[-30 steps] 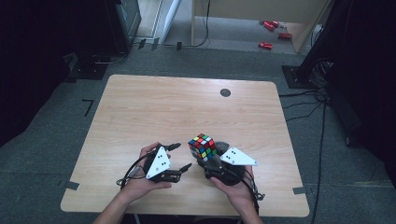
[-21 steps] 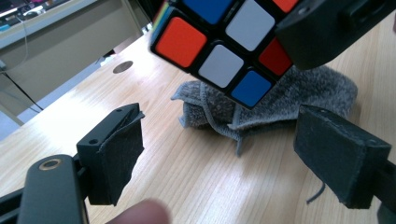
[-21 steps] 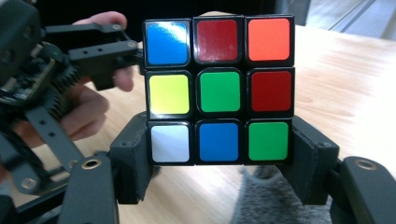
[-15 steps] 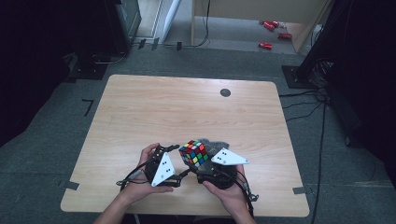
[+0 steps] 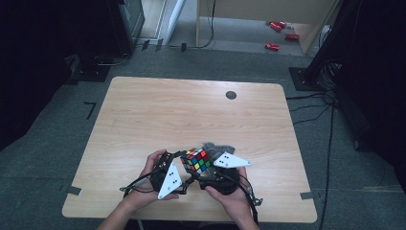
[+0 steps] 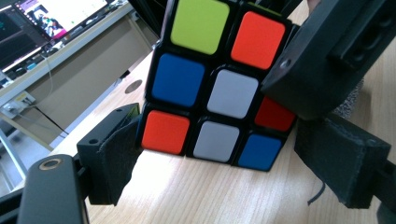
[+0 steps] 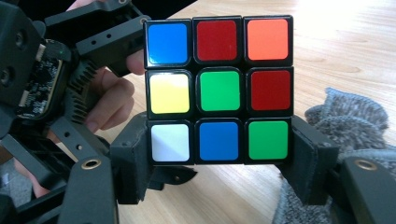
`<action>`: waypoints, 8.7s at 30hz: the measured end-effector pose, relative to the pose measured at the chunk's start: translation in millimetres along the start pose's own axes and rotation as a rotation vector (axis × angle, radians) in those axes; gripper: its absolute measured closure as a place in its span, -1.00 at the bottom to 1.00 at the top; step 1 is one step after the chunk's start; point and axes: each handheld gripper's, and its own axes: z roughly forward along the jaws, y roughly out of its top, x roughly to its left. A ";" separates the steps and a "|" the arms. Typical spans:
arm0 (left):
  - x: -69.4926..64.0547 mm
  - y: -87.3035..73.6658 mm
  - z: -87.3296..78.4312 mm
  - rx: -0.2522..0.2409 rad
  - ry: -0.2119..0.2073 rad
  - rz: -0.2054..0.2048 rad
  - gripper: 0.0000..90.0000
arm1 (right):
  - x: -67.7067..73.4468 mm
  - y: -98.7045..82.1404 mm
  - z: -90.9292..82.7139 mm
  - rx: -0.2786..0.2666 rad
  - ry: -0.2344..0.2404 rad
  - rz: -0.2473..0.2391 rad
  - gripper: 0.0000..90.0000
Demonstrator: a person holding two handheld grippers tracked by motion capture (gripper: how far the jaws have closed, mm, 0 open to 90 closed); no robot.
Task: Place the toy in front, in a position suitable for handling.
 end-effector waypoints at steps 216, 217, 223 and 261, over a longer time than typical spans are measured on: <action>17.5 6.6 -16.6 -0.035 -0.189 -0.327 -0.24 | 5.8 -2.6 -24.4 -0.287 -0.090 -0.032 0.58; 17.9 6.9 -17.1 -0.038 -0.190 -0.327 -0.24 | 2.1 -3.8 -24.3 -0.280 -0.112 -0.022 0.59; 15.7 6.1 -12.8 -0.014 -0.194 -0.317 -0.24 | 1.6 -3.4 -27.8 -0.294 -0.101 -0.011 0.58; 55.2 -8.0 -35.3 -0.159 -0.199 -0.550 -0.24 | -50.1 -32.8 5.8 -0.051 -0.184 -0.078 0.11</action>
